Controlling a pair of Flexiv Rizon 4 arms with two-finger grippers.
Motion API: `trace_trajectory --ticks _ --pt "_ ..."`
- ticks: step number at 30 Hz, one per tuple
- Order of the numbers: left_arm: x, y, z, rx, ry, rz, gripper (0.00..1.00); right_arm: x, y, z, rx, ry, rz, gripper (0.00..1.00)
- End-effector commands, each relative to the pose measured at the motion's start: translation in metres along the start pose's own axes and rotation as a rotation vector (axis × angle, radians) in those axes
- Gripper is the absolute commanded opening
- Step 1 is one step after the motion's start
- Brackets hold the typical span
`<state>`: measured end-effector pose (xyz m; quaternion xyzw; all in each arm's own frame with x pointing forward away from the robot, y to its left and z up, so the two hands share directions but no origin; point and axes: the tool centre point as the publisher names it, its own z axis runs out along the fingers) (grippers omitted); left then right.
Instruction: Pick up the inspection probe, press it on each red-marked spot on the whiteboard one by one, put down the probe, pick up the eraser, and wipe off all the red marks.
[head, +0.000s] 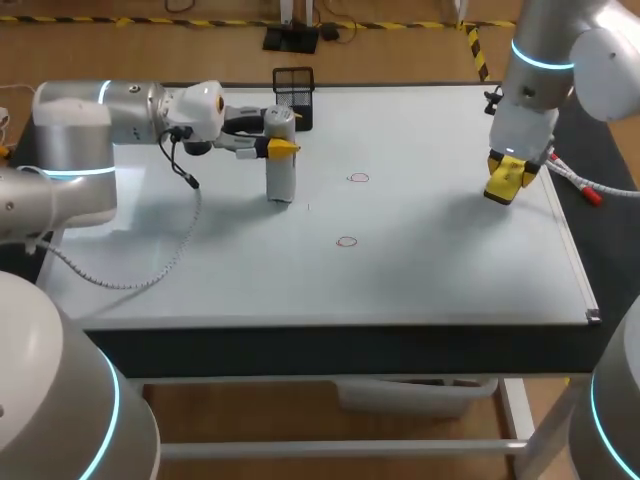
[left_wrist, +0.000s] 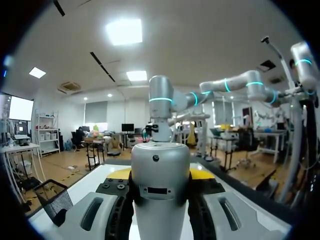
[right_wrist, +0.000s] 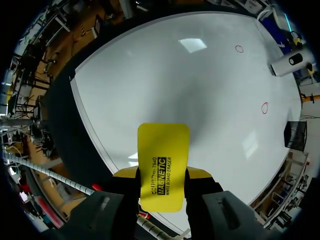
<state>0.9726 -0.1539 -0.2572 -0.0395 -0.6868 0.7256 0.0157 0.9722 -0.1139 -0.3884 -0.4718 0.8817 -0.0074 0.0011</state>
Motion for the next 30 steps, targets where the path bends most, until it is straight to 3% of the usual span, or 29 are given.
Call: trace_trajectory --ticks 1,14,30 --pt "-0.003 -0.016 -0.006 -0.015 -0.01 0.008 0.0 0.0 -0.001 0.0 0.002 0.004 -0.001 0.0" --pt "-0.033 -0.034 -0.054 0.003 -0.119 0.033 0.0 0.0 -0.001 0.0 0.002 0.004 -0.001 0.0" --pt "-0.077 -0.038 -0.143 0.008 -0.269 0.018 0.0 0.0 -0.001 0.0 0.002 0.004 -0.001 0.0"
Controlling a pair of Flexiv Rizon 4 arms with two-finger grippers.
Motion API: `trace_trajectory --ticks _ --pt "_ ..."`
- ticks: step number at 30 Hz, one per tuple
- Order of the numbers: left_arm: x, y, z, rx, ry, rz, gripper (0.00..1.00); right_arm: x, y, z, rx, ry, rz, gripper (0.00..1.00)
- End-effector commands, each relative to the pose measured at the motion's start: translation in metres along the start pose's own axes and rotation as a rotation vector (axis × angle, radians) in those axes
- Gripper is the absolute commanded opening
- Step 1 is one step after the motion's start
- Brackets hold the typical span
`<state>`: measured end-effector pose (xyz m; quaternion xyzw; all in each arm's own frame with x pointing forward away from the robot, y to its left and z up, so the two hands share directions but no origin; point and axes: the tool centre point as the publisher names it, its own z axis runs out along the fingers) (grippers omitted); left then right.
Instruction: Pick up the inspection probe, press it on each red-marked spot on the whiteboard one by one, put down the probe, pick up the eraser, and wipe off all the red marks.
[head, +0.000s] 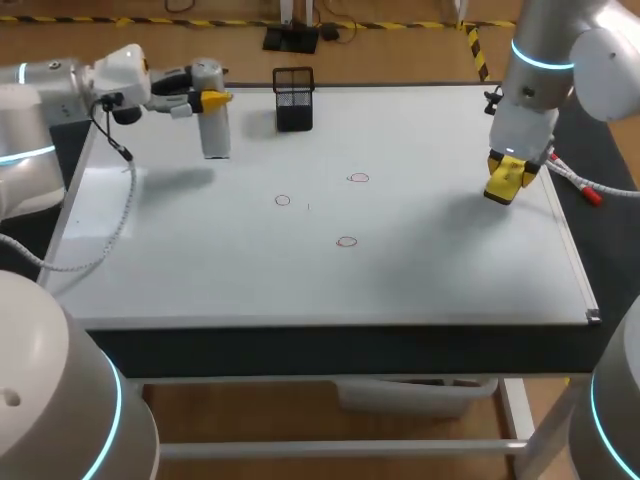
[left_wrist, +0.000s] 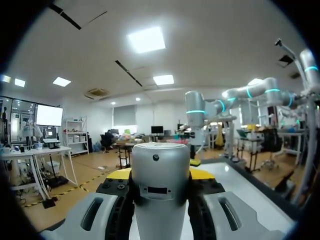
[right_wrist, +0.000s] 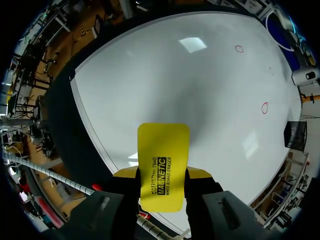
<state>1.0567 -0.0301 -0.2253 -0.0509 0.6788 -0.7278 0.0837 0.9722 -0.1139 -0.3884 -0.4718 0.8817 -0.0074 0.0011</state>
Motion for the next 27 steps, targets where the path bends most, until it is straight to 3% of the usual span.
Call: trace_trajectory --ticks 1,14,27 --pt "-0.01 -0.002 -0.019 0.0 -0.01 -0.004 0.0 0.0 -0.001 0.0 0.002 0.004 -0.001 0.0" --pt "-0.048 0.009 -0.059 -0.006 -0.079 -0.02 0.0 0.0 -0.001 0.0 0.002 0.004 -0.001 0.0" --pt "-0.06 0.008 -0.077 0.007 -0.108 -0.012 0.0 0.0 -0.001 0.0 0.002 0.004 -0.001 0.0"
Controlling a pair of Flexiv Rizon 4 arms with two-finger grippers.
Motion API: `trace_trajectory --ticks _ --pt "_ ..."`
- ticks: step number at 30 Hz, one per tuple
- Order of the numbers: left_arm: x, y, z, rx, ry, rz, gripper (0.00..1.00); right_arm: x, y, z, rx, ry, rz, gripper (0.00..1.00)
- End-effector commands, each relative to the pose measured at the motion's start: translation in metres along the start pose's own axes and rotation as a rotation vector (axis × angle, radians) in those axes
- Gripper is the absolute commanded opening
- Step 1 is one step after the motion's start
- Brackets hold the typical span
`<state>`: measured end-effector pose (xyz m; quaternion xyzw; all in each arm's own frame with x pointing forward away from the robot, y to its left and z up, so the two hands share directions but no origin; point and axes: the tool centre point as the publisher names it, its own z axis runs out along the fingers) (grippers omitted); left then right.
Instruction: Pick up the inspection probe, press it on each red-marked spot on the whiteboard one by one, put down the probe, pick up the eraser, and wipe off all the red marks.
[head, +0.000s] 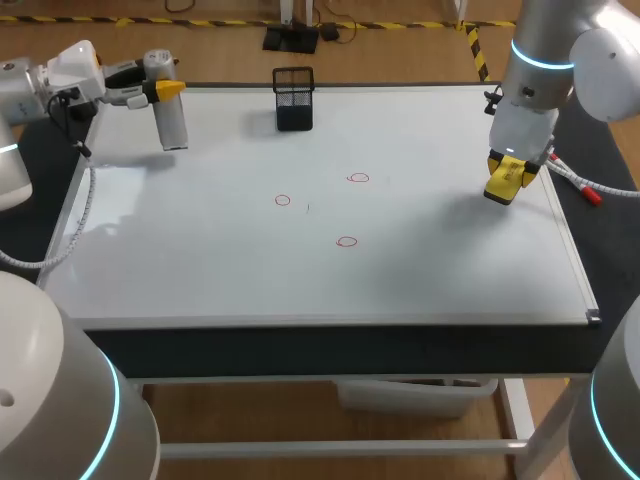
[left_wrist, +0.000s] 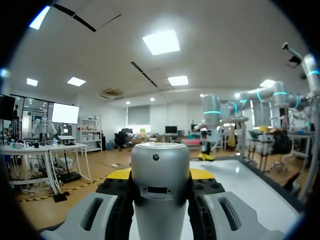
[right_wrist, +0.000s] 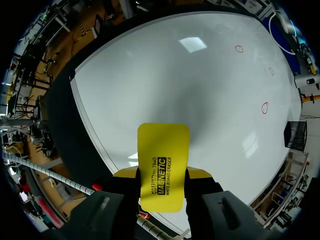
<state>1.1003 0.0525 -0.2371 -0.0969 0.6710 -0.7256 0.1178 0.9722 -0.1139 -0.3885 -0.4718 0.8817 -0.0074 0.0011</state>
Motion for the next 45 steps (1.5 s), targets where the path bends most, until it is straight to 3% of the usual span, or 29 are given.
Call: trace_trajectory --ticks 1,13,18,31,45 --pt "-0.002 -0.001 -0.003 0.003 0.006 0.001 0.0 0.0 -0.001 -0.001 0.002 0.004 -0.001 0.0" --pt "-0.002 -0.001 -0.003 0.003 0.006 0.001 0.0 0.0 -0.001 -0.001 0.002 0.004 -0.001 0.0" --pt "-0.002 -0.001 -0.003 0.003 0.006 0.001 0.0 -0.021 0.016 -0.01 0.017 0.002 -0.05 0.0" --pt "-0.002 -0.001 -0.003 0.003 0.006 0.001 0.0 -0.098 0.083 -0.015 0.01 -0.045 -0.275 0.0" --pt "-0.002 -0.001 -0.003 0.003 0.006 0.001 0.0 -0.212 0.162 -0.019 0.013 0.008 -0.527 0.0"
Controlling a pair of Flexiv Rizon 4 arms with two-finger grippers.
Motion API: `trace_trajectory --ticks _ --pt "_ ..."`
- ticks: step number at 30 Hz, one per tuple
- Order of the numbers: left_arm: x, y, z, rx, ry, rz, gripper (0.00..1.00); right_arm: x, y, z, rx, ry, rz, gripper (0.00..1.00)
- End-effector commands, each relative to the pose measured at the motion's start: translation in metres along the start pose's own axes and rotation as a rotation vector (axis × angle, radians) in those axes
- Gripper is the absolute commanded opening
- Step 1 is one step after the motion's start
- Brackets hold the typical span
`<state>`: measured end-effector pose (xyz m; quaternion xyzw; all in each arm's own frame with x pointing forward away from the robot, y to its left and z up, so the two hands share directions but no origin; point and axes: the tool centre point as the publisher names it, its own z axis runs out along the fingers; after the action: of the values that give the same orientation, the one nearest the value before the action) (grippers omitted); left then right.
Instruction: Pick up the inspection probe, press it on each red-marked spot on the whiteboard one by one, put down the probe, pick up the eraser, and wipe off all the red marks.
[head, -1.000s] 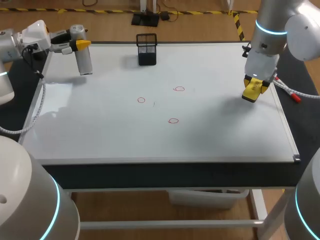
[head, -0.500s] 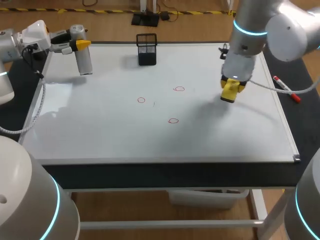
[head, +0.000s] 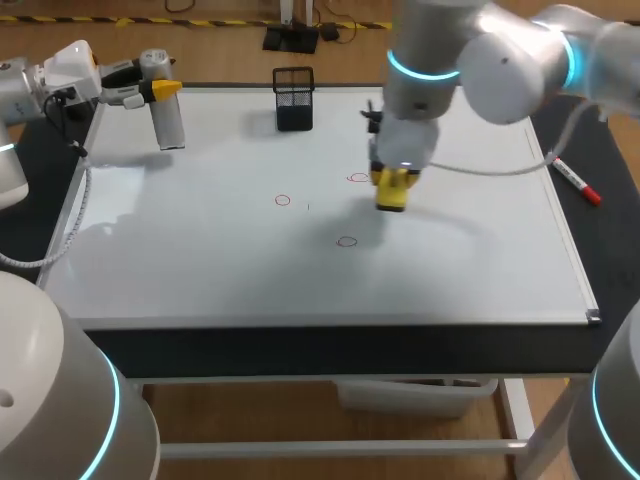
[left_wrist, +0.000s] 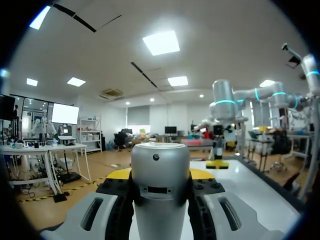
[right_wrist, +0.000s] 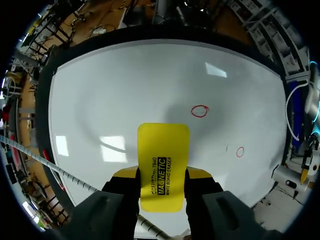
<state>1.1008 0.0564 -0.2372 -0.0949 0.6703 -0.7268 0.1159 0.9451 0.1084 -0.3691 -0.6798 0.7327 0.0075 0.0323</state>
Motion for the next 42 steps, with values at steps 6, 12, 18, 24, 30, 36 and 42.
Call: trace_trajectory --ticks 6,12,18,24,30,36,42 --pt "-0.001 -0.001 0.0 0.0 0.001 0.001 0.0 -0.096 -0.01 0.013 -0.033 0.076 -0.066 0.0" --pt "-0.001 -0.001 0.0 0.0 0.001 0.001 0.0 -0.142 -0.011 0.019 -0.04 0.091 -0.112 0.0" --pt "-0.001 -0.001 0.0 0.0 0.001 0.001 0.0 -0.182 -0.011 0.028 -0.057 0.097 -0.131 0.0" --pt "-0.001 -0.001 0.0 0.0 0.001 0.001 0.0 -0.21 -0.008 0.038 -0.063 0.114 -0.107 0.0" --pt "-0.001 -0.001 0.0 0.0 0.001 0.001 0.0 -0.226 -0.003 0.051 -0.067 0.145 -0.128 0.0" --pt "-0.001 -0.001 0.0 0.0 0.001 0.001 0.0 -0.228 0.0 0.058 -0.057 0.142 -0.148 0.0" --pt "-0.001 -0.001 0.0 0.0 0.001 0.001 0.0 -0.221 -0.001 0.062 -0.053 0.137 -0.154 0.0"
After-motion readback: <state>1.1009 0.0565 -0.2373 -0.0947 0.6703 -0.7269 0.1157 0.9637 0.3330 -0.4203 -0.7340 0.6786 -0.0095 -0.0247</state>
